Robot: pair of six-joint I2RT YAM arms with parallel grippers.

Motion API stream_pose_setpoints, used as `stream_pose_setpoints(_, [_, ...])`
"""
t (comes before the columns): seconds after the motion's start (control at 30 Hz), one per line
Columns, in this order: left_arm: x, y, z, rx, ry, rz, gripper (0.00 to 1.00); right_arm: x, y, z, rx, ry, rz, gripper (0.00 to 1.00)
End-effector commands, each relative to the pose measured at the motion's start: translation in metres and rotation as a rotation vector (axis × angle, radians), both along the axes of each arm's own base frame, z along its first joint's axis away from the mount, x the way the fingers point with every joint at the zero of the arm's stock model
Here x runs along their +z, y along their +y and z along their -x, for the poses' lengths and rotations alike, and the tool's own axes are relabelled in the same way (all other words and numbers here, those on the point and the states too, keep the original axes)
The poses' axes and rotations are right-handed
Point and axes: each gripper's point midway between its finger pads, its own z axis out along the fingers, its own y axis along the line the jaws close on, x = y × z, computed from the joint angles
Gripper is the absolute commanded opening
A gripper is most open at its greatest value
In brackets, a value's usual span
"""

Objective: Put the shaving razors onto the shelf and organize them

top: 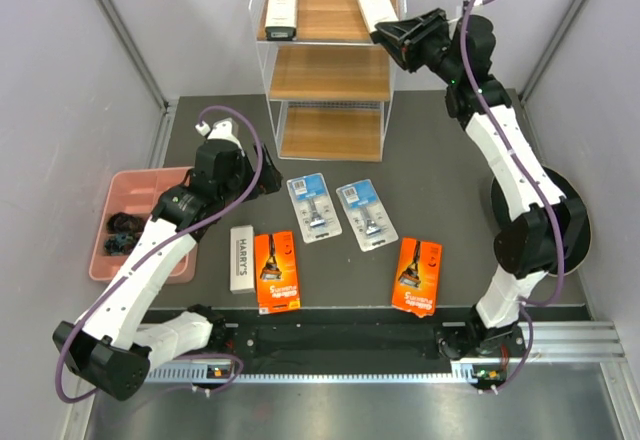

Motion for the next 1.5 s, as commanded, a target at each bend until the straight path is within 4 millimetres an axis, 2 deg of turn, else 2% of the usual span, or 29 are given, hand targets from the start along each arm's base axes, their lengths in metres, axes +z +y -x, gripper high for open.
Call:
stream_pose_setpoints(0.0, [0.005, 0.001, 0.0, 0.009, -0.027, 0.018, 0.99, 0.008, -0.036, -0.015, -0.078, -0.021, 0.029, 0.02])
stream_pose_setpoints(0.2, [0.005, 0.001, 0.001, 0.006, -0.024, 0.017, 0.99, 0.005, -0.051, -0.023, -0.095, -0.009, 0.024, 0.02])
stream_pose_setpoints(0.33, [0.003, 0.001, 0.001, 0.007, -0.022, 0.018, 0.99, 0.011, -0.043, -0.017, -0.045, -0.045, 0.015, 0.01])
stream_pose_setpoints(0.37, [0.003, 0.0, 0.0, 0.006, -0.022, 0.02, 0.99, 0.006, -0.039, -0.015, -0.025, -0.037, 0.014, 0.01])
stream_pose_setpoints(0.4, [0.002, 0.0, 0.001, 0.006, -0.02, 0.021, 0.99, 0.016, -0.038, -0.008, -0.017, -0.069, 0.003, 0.01])
stream_pose_setpoints(0.5, [0.001, -0.001, 0.0, 0.004, -0.017, 0.023, 0.99, 0.015, -0.029, 0.005, -0.007, -0.076, 0.009, 0.01])
stream_pose_setpoints(0.53, [0.001, -0.001, 0.0, 0.005, -0.015, 0.024, 0.99, 0.025, -0.028, 0.014, -0.006, -0.099, 0.006, 0.01])
stream_pose_setpoints(0.6, [0.001, -0.001, 0.001, 0.004, -0.017, 0.027, 0.99, 0.023, -0.019, 0.022, -0.006, -0.099, 0.014, 0.01])
stream_pose_setpoints(0.77, [0.0, -0.003, 0.002, 0.0, -0.011, 0.035, 0.99, 0.041, 0.0, 0.054, -0.034, -0.144, 0.055, 0.01])
stream_pose_setpoints(0.87, [0.001, -0.003, 0.002, -0.003, -0.015, 0.039, 0.99, 0.049, 0.006, 0.063, -0.059, -0.17, 0.08, 0.01])
stream_pose_setpoints(0.93, [0.001, -0.003, 0.002, -0.002, -0.016, 0.041, 0.99, 0.054, 0.019, 0.072, -0.046, -0.186, 0.096, 0.0])
stream_pose_setpoints(1.07, [0.001, -0.002, 0.004, -0.004, -0.018, 0.039, 0.99, 0.06, 0.031, 0.074, -0.06, -0.195, 0.111, 0.0])
stream_pose_setpoints(1.1, [0.001, -0.002, 0.004, -0.004, -0.017, 0.037, 0.99, 0.054, 0.039, 0.073, -0.051, -0.18, 0.127, 0.0])
stream_pose_setpoints(1.17, [0.003, -0.002, 0.004, -0.004, -0.022, 0.04, 0.99, 0.061, 0.043, 0.073, -0.074, -0.194, 0.125, 0.0])
stream_pose_setpoints(1.2, [0.003, -0.002, 0.004, -0.004, -0.024, 0.04, 0.99, 0.055, 0.046, 0.068, -0.087, -0.182, 0.144, 0.0])
stream_pose_setpoints(1.27, [0.003, -0.002, 0.004, -0.007, -0.024, 0.038, 0.99, 0.063, 0.055, 0.069, -0.086, -0.195, 0.141, 0.0])
stream_pose_setpoints(1.3, [0.004, -0.003, 0.004, -0.008, -0.023, 0.04, 0.99, 0.051, 0.062, 0.061, -0.083, -0.166, 0.161, 0.0])
stream_pose_setpoints(1.33, [0.004, -0.002, 0.004, -0.008, -0.024, 0.037, 0.99, 0.062, 0.067, 0.064, -0.085, -0.181, 0.15, 0.0])
stream_pose_setpoints(1.37, [0.005, -0.002, 0.004, -0.01, -0.028, 0.036, 0.99, 0.061, 0.07, 0.061, -0.085, -0.176, 0.149, 0.0])
stream_pose_setpoints(1.4, [0.006, -0.002, 0.005, -0.011, -0.028, 0.035, 0.99, 0.048, 0.078, 0.052, -0.078, -0.147, 0.164, 0.0])
stream_pose_setpoints(1.43, [0.006, -0.002, 0.004, -0.01, -0.028, 0.032, 0.99, 0.056, 0.08, 0.051, -0.078, -0.158, 0.151, 0.0])
stream_pose_setpoints(1.47, [0.008, -0.001, 0.004, -0.012, -0.034, 0.032, 0.99, 0.053, 0.084, 0.048, -0.073, -0.143, 0.143, 0.0])
